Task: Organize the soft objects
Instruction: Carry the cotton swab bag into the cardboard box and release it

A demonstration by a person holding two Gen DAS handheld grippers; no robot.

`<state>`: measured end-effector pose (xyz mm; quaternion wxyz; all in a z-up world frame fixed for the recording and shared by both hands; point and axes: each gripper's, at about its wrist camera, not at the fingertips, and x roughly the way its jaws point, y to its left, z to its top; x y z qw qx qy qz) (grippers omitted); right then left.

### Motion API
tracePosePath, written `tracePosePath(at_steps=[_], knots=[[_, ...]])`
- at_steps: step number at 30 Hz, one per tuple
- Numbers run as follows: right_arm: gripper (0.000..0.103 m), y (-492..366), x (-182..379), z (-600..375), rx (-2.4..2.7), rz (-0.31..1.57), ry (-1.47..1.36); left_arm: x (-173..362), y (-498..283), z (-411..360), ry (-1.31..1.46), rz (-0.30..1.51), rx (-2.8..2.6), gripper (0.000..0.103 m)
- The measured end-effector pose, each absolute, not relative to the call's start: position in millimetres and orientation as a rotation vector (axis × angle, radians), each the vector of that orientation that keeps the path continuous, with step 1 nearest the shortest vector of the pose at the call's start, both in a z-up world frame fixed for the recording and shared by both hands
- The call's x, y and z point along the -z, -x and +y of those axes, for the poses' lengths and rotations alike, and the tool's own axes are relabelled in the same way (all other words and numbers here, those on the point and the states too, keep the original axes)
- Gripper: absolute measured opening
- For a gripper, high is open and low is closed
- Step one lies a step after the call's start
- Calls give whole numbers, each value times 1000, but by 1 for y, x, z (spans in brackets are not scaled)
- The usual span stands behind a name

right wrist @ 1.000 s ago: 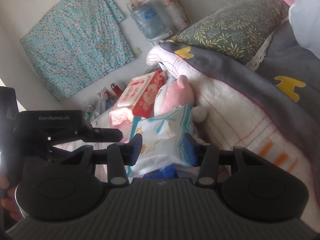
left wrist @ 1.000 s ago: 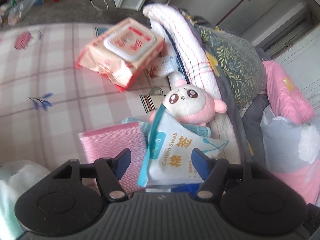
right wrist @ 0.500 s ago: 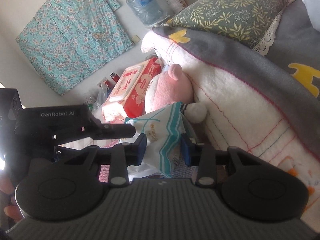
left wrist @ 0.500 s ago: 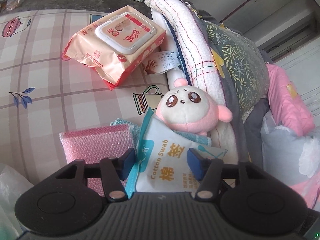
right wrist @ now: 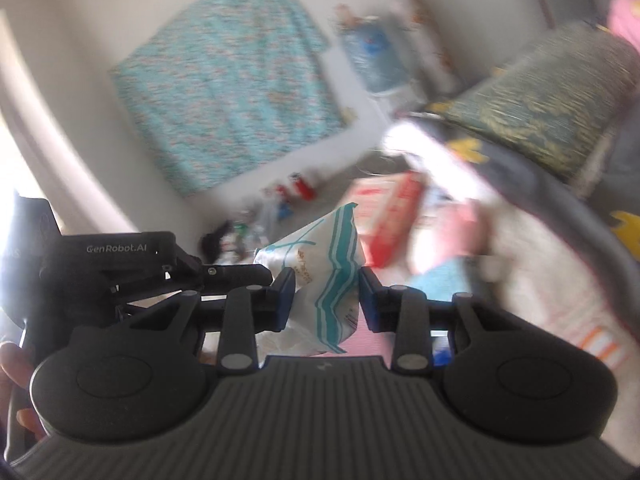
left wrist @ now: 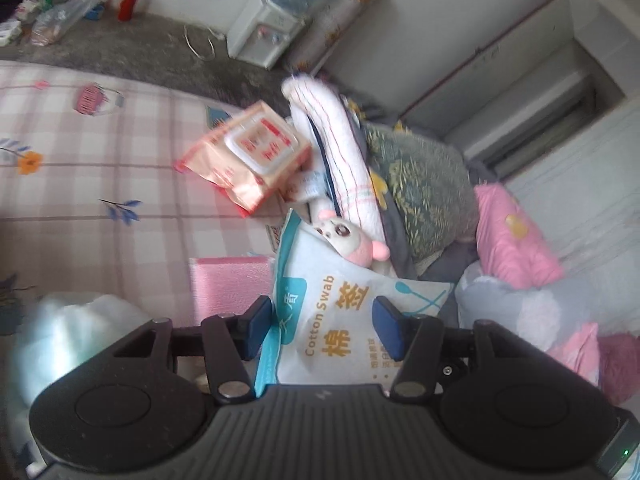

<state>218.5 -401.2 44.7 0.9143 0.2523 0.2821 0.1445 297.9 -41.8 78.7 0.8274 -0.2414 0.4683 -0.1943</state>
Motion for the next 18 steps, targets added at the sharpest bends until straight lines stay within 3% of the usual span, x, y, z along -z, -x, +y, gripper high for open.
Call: tracePosePath(at_steps=[9, 18], knots=[[32, -232, -90, -262, -702, 648, -409, -99, -215, 122, 704, 805, 154, 56], [29, -264, -87, -69, -973, 896, -260, -45, -180, 262, 969, 803, -193, 54]])
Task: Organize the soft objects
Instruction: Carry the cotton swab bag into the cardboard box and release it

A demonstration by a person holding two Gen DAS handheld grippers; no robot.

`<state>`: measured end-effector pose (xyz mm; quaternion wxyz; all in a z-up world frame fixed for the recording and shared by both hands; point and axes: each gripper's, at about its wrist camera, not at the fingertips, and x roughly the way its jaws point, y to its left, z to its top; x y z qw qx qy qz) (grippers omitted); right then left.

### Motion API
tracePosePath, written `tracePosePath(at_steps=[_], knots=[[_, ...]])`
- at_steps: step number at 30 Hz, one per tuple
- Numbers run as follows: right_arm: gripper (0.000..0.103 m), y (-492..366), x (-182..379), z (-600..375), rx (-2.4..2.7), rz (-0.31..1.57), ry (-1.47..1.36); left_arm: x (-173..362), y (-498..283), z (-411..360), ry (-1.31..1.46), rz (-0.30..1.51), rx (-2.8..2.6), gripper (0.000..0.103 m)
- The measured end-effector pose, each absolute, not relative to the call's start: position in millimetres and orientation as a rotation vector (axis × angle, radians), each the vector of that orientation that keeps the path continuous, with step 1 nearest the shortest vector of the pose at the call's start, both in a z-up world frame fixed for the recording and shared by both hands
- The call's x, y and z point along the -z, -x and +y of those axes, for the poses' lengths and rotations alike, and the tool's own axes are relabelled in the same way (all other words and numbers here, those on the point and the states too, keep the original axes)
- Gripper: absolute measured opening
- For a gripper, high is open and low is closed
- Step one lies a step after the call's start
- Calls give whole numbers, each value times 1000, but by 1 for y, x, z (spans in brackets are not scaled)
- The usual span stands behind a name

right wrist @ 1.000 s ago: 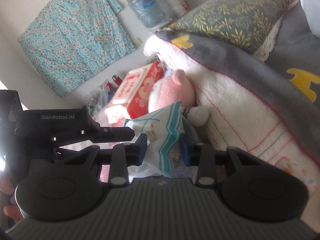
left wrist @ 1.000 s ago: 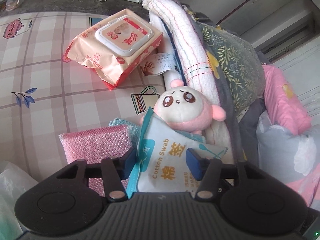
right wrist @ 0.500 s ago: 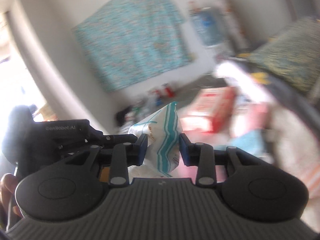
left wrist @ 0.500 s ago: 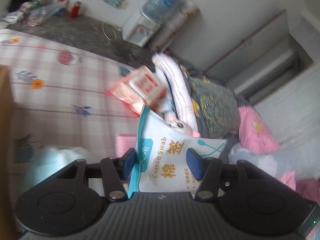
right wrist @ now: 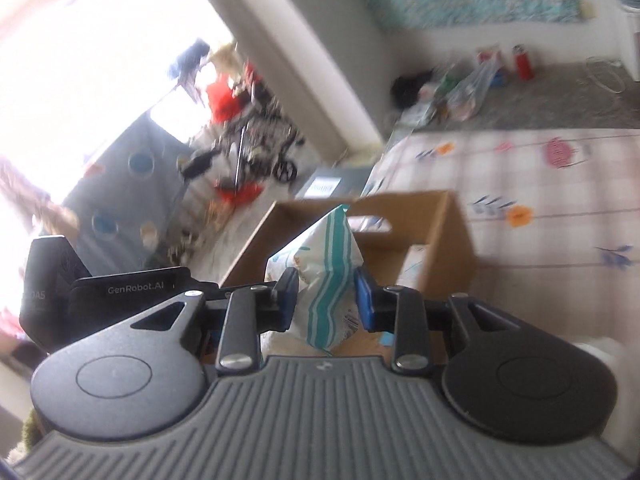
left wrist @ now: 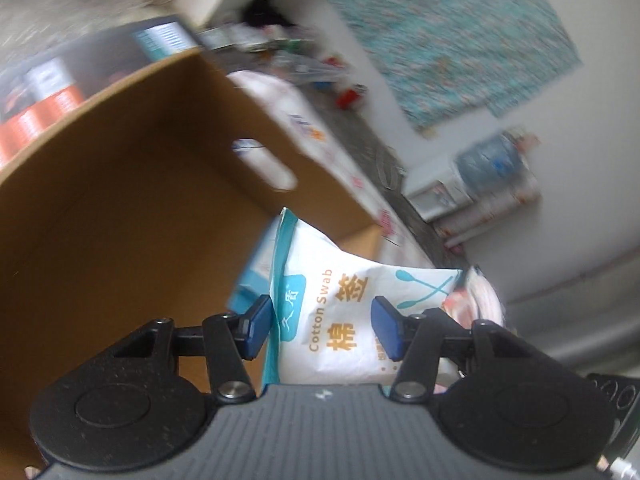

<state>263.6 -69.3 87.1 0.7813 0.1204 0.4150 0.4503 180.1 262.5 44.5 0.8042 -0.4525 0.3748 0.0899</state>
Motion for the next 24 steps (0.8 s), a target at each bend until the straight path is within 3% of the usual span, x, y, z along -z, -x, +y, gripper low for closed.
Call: tracePosePath(at_steps=[10, 15, 18, 24], knots=[[29, -296, -74, 73, -1079, 970, 34, 6, -212, 327, 1103, 823, -402, 52], [31, -316, -58, 128, -1033, 835, 354, 40, -224, 330, 1082, 921, -461, 51], [31, -315, -51, 133, -1000, 752, 474, 53, -225, 323, 1072, 985, -435, 47], [29, -313, -49, 124, -1048, 731, 524, 43, -225, 327, 1070, 947, -433, 47]])
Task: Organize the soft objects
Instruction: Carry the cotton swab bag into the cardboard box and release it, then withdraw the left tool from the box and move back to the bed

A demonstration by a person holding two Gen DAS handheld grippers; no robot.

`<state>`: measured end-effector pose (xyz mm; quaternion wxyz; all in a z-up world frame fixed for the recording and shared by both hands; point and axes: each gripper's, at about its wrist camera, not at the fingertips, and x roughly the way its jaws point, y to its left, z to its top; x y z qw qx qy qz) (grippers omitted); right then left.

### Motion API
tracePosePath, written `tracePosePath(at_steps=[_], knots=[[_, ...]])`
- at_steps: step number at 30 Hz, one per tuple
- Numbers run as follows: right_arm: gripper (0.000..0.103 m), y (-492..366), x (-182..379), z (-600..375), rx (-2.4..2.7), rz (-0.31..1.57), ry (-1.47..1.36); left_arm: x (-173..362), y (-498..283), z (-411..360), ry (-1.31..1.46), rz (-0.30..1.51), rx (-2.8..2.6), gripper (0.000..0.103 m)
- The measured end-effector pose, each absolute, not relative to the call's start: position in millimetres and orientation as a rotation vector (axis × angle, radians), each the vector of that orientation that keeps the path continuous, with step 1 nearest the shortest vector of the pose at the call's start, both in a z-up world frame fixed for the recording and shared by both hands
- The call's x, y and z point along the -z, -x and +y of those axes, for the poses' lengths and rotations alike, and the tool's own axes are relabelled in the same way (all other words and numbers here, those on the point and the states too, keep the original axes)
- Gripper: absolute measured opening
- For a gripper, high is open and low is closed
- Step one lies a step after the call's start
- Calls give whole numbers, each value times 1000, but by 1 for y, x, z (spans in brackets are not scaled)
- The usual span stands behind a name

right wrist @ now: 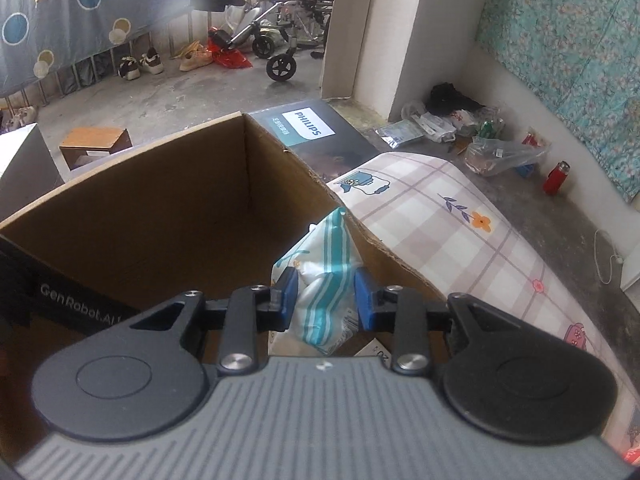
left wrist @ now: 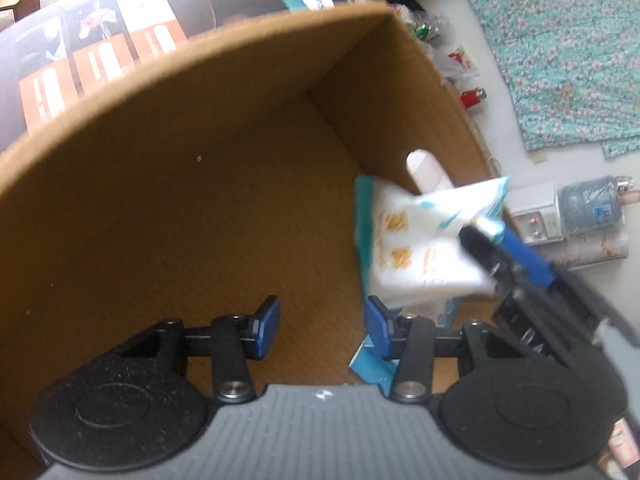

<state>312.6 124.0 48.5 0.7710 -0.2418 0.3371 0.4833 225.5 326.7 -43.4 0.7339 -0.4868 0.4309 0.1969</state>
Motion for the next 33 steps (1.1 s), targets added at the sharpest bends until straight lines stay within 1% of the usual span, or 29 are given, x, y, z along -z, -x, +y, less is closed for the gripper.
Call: tracePosePath(at_steps=[6, 9, 10, 11, 12, 13, 16, 20, 22, 24, 28, 30, 33], knots=[[27, -313, -66, 108, -1205, 833, 375, 14, -203, 333, 1047, 865, -447, 48], [29, -309, -68, 117, -1303, 901, 396, 3, -195, 336, 1007, 841, -463, 48], [32, -306, -64, 125, -1301, 912, 447, 1, -194, 335, 995, 840, -475, 49], [45, -301, -60, 132, -1266, 892, 520, 0, -195, 335, 989, 847, -483, 49], [52, -298, -53, 139, -1213, 854, 599, 1, -196, 334, 992, 856, -488, 49], [58, -295, -49, 144, -1162, 811, 656, 1, -198, 335, 997, 864, -490, 49], [58, -295, -47, 145, -1110, 746, 680, 3, -200, 336, 996, 884, -497, 48], [58, -301, -72, 117, -1052, 694, 513, 6, -213, 333, 962, 933, -479, 48], [58, -303, -89, 88, -1010, 689, 396, 9, -223, 327, 919, 979, -455, 51], [58, -299, -105, 52, -994, 693, 268, 15, -240, 318, 834, 1081, -383, 56], [59, -287, -117, -27, -941, 705, 57, 34, -256, 300, 716, 1244, -316, 57], [59, -277, -113, -61, -905, 702, 2, 46, -261, 299, 738, 1291, -324, 55], [59, -264, -105, -101, -866, 698, -57, 65, -267, 303, 834, 1318, -332, 55]])
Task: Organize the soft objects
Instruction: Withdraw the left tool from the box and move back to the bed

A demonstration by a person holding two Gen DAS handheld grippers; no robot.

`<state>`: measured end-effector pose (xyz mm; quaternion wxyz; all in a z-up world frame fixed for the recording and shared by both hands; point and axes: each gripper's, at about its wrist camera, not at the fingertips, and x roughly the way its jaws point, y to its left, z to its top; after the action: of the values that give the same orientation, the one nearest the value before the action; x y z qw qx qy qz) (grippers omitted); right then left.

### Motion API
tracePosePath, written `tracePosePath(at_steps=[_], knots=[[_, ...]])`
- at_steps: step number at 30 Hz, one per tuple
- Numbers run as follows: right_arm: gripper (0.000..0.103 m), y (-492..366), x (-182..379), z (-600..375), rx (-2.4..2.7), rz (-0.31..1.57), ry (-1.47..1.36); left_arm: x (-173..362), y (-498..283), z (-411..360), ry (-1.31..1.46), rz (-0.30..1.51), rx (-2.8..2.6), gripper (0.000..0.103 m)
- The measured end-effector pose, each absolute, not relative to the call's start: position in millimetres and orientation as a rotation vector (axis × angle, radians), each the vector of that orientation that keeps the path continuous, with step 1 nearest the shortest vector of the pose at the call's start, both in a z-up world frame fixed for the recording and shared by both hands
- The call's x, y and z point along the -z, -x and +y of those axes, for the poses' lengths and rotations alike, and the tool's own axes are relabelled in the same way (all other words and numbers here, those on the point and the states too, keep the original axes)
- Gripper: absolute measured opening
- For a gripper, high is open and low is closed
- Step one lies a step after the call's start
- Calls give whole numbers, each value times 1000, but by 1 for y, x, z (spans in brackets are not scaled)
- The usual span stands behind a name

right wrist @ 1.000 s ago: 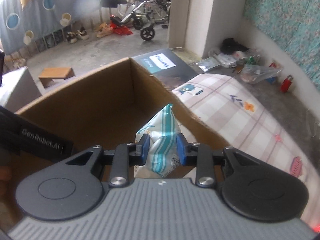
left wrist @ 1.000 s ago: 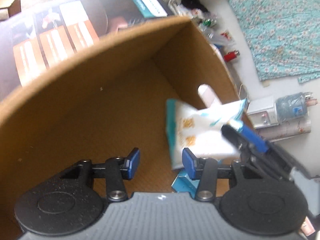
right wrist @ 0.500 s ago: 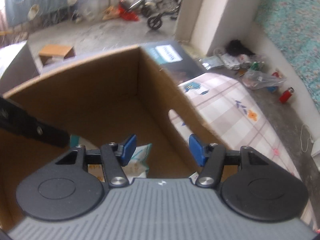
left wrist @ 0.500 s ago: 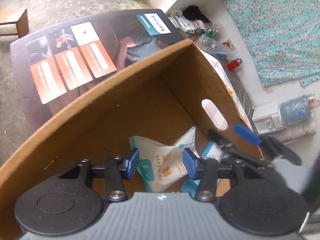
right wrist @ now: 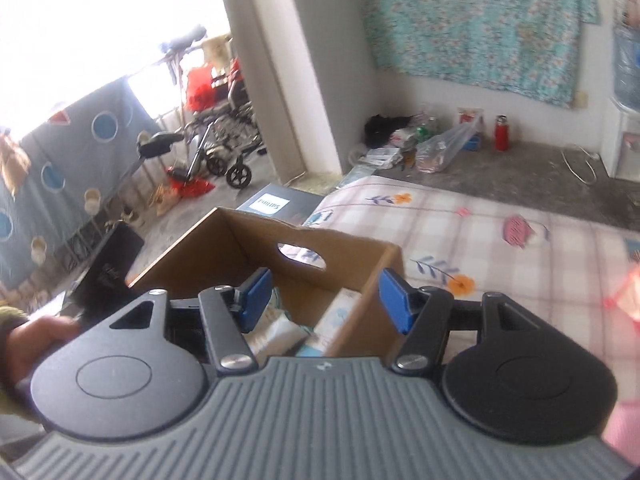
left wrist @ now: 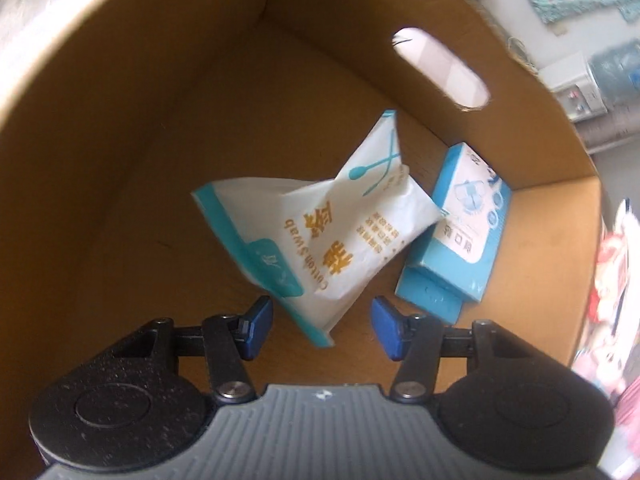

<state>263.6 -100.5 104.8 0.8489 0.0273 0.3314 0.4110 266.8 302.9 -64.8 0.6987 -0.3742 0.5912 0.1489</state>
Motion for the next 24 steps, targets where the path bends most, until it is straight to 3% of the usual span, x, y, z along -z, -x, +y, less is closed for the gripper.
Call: tracePosePath(at_steps=[14, 19, 24], knots=[[60, -246, -76, -160, -798, 708, -137, 64, -281, 292, 911, 1240, -321, 61], [67, -241, -80, -164, -782, 720, -158, 50, -265, 284, 920, 1213, -307, 84], [74, -232, -77, -184, -729, 750, -214, 24, -238, 278, 916, 1161, -298, 88]])
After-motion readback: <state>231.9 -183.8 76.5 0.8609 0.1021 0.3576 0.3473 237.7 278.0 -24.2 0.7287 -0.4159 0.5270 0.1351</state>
